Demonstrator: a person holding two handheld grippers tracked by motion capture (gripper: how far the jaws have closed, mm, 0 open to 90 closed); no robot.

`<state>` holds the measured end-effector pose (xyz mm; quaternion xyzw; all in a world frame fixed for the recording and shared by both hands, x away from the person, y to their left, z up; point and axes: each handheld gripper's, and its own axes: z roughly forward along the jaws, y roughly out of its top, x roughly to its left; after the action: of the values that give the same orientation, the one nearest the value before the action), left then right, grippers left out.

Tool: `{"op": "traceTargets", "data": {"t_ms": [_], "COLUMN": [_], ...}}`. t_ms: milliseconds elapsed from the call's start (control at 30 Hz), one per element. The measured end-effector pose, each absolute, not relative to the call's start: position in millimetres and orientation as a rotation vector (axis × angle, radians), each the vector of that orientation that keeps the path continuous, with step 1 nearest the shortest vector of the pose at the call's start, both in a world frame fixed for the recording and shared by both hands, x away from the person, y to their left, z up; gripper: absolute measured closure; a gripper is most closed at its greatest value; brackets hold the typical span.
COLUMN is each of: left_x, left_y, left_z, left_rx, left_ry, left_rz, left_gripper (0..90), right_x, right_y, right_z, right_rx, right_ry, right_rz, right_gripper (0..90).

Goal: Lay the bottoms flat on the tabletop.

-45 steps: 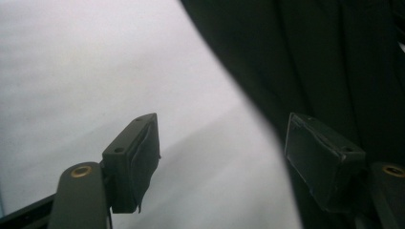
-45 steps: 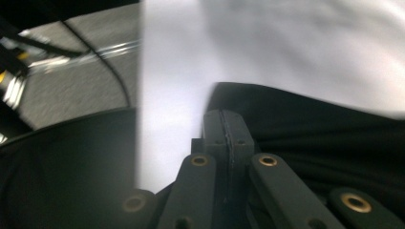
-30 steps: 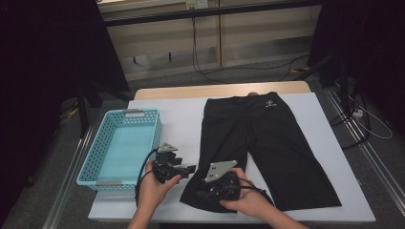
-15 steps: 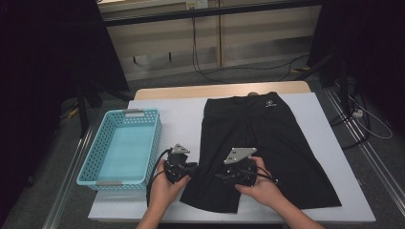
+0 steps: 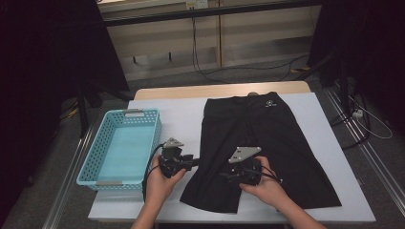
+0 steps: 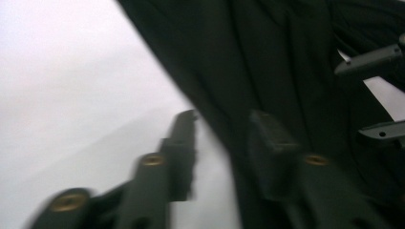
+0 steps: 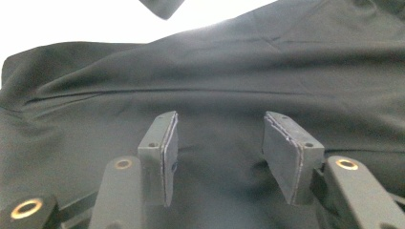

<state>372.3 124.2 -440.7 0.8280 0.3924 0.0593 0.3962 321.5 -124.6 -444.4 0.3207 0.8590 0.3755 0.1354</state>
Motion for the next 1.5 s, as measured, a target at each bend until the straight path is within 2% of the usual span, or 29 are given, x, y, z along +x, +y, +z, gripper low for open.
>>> {"op": "traceTargets", "data": {"t_ms": [100,133,167,200,233,300,367,667,900,1067,1133,1167,1300,1367,1500], "left_x": [372,371,372,373,373,373,375,387,395,396,396,396,396,396,394], "left_y": [115,114,113,114,113,110,109,130,137,135,134,133,132,131,126], "left_z": [-452,-451,-451,-450,-451,-450,-448,-425,-427,-430,-431,-432,-434,-435,-439], "left_rx": [2.161,2.179,2.179,2.168,2.171,2.183,2.154,2.021,1.991,2.001,2.017,2.021,2.028,2.035,2.049], "left_ry": [0.995,0.988,0.991,1.0,0.99,0.974,0.977,1.007,1.03,1.026,1.02,1.016,1.017,1.014,0.998], "left_rz": [0.153,0.201,0.212,0.149,0.144,0.149,0.127,0.183,0.225,0.234,0.232,0.237,0.234,0.229,0.216], "left_gripper": [55.8,60.9,69.8,78.3,87.3,89.6,90.0,90.0,90.0,90.0,89.9,89.8,89.5,89.6,89.6], "right_x": [321,321,321,321,321,321,321,320,318,317,315,314,313,315,317], "right_y": [-126,-126,-127,-127,-128,-129,-131,-146,-150,-149,-146,-145,-141,-144,-159], "right_z": [-444,-444,-444,-444,-444,-445,-445,-441,-443,-447,-448,-449,-449,-448,-441], "right_rx": [0.936,0.935,0.935,0.936,0.937,0.943,0.943,0.992,1.053,1.074,1.061,1.047,0.994,1.003,0.991], "right_ry": [2.484,2.484,2.481,2.479,2.478,2.478,2.473,2.434,2.441,2.459,2.475,2.49,2.525,2.539,2.565], "right_rz": [1.083,1.082,1.083,1.08,1.077,1.072,1.07,1.052,1.0,0.977,0.981,0.974,0.956,0.948,0.921], "right_gripper": [45.4,45.0,44.9,44.9,44.7,44.3,44.4,44.9,49.5,49.7,53.0,57.6,86.1,89.4,89.8]}}
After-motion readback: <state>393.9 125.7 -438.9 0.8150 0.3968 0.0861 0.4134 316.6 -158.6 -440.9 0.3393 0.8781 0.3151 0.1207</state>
